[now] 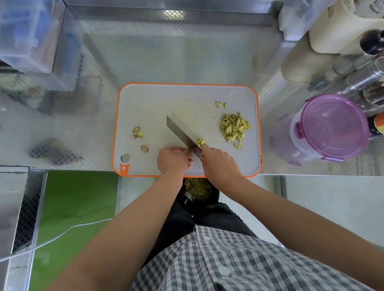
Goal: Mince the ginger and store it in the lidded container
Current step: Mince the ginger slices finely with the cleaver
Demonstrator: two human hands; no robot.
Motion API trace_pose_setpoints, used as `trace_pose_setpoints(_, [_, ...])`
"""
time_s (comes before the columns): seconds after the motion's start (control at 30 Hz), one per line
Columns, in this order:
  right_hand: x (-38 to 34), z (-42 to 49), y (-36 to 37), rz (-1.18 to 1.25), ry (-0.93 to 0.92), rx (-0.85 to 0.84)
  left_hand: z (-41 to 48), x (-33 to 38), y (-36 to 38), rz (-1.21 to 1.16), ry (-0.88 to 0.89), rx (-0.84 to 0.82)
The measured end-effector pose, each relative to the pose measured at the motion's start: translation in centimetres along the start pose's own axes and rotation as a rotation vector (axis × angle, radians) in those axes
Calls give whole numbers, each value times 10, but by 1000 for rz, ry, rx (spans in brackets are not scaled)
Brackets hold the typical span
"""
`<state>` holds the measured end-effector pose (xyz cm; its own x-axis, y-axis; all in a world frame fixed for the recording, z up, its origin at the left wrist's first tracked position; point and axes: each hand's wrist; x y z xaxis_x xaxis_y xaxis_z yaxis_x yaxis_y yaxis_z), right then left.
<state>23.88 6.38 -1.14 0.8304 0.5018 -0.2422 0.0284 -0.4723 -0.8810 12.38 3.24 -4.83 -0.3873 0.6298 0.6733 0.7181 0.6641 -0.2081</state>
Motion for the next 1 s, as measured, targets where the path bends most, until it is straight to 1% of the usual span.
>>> trace_pose_setpoints(0.1, [0, 5, 2, 15, 0, -4, -2, 3, 0, 21, 8, -5])
trace_pose_setpoints(0.17, [4, 8, 1, 69, 20, 11, -1, 3, 0, 58, 13, -18])
trace_pose_setpoints(0.3, [22, 7, -9, 212, 131, 127, -3, 0, -1, 168, 130, 11])
trace_pose_setpoints(0.37, [26, 6, -12, 251, 105, 137, -3, -3, -3, 205, 161, 12])
trace_pose_setpoints(0.5, [16, 2, -6, 327, 24, 89, -4, 0, -5, 324, 229, 37])
trace_pose_setpoints(0.63, [6, 1, 5, 289, 31, 48, -5, 3, -11, 463, 312, 56])
trace_pose_setpoints(0.7, [13, 4, 4, 310, 97, 67, -5, 3, -11, 483, 336, 19])
trace_pose_setpoints(0.83, [35, 10, -8, 312, 233, 125, 2, 0, -3, 440, 409, -54])
trace_pose_setpoints(0.9, [35, 8, -9, 329, 221, 122, 6, -1, 3, 421, 443, -60])
trace_pose_setpoints(1.0, [30, 4, -4, 309, 174, 70, 3, 6, 2, 522, 512, -65])
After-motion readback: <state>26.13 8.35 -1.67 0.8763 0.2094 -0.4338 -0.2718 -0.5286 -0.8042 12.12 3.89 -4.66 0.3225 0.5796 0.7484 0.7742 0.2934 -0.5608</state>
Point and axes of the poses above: each hand's wrist, its own z-axis towards the middle knuckle, its own y-axis out of the palm, x = y × z, and after that the axes turned 5 degrees about -z, right-handed
